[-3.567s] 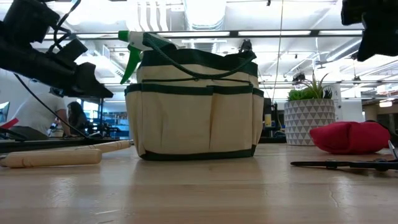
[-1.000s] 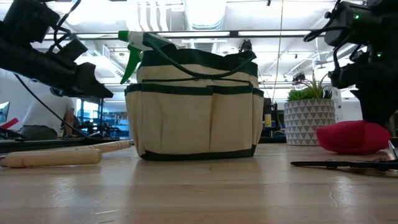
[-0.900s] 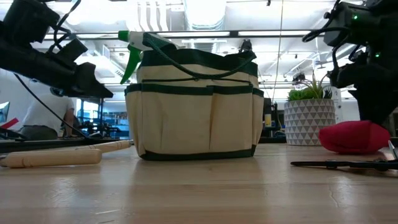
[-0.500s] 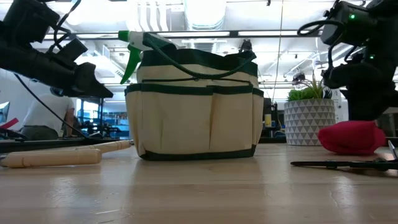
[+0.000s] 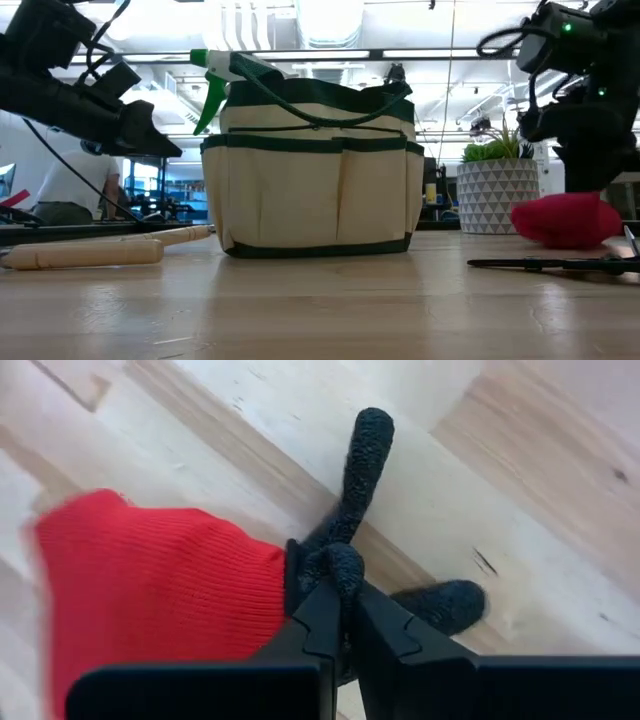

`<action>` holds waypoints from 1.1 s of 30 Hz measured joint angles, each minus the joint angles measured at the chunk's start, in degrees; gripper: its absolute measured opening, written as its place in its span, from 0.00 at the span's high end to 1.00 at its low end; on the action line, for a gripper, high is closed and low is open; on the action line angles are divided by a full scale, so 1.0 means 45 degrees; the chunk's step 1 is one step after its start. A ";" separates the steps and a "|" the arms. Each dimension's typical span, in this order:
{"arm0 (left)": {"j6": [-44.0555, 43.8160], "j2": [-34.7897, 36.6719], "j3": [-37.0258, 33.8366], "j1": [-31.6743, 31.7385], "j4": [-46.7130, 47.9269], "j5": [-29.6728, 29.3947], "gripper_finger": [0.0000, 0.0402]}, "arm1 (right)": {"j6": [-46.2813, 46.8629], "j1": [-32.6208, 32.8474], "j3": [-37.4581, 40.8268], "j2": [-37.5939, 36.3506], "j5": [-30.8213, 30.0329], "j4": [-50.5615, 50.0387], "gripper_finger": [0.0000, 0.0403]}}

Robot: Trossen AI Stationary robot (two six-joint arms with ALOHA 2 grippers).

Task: Pick & Place Garden tools in Gardening bag
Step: Put the red glove into the green gardening bag

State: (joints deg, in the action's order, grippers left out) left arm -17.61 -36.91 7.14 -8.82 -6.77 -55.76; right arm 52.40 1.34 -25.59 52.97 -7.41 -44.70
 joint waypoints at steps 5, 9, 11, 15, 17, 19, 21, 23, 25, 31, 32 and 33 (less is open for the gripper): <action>0.0000 0.0000 0.0000 0.0000 -0.0001 0.0001 0.54 | -0.0870 0.0000 -0.0774 0.0000 -0.0008 -0.0031 0.98; 0.0000 0.0000 0.0000 0.0000 -0.0004 0.0000 0.54 | -0.1627 0.0000 -0.1731 0.0000 -0.0128 -0.0449 0.98; 0.0000 0.0000 0.0000 0.0000 -0.0001 0.0002 0.54 | -0.1953 0.0000 -0.2234 0.0000 -0.0448 -0.0741 0.98; 0.0000 0.0000 0.0000 0.0002 -0.0003 0.0001 0.54 | -0.2473 0.0005 -0.3238 0.0010 -0.1303 -0.1481 0.98; 0.0000 0.0000 0.0000 0.0002 -0.0001 -0.0001 0.54 | -0.2735 0.0013 -0.3704 0.0006 -0.1696 -0.1754 0.98; 0.0000 0.0000 0.0000 0.0004 -0.0001 -0.0002 0.54 | -0.2982 0.0032 -0.4072 0.0008 -0.1913 -0.1851 0.98; 0.0000 0.0003 0.0000 0.0000 0.0000 -0.0002 0.54 | -0.3201 0.0039 -0.4397 0.0010 -0.2017 -0.1917 0.98; 0.0000 0.0000 0.0000 0.0000 0.0000 -0.0002 0.54 | -0.3490 0.0044 -0.4660 0.0010 -0.2037 -0.1921 0.98; 0.0000 0.0000 0.0000 0.0000 -0.0004 -0.0001 0.54 | -0.3708 0.0044 -0.4895 0.0010 -0.2063 -0.1925 0.98; 0.0000 0.0000 0.0000 0.0005 -0.0004 -0.0002 0.54 | -0.4315 0.0044 -0.5432 0.0010 -0.2067 -0.1935 0.98; 0.0000 0.0000 0.0000 0.0000 0.0000 0.0002 0.54 | -0.4401 0.0044 -0.5496 0.0010 -0.2068 -0.1932 0.98; 0.0000 0.0000 0.0000 0.0000 -0.0001 -0.0002 0.54 | -0.4483 0.0044 -0.5555 0.0010 -0.2067 -0.1930 0.98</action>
State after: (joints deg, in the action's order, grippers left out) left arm -17.61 -36.91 7.14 -8.82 -6.77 -55.77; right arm 32.22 1.54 -50.58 53.01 -16.71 -53.39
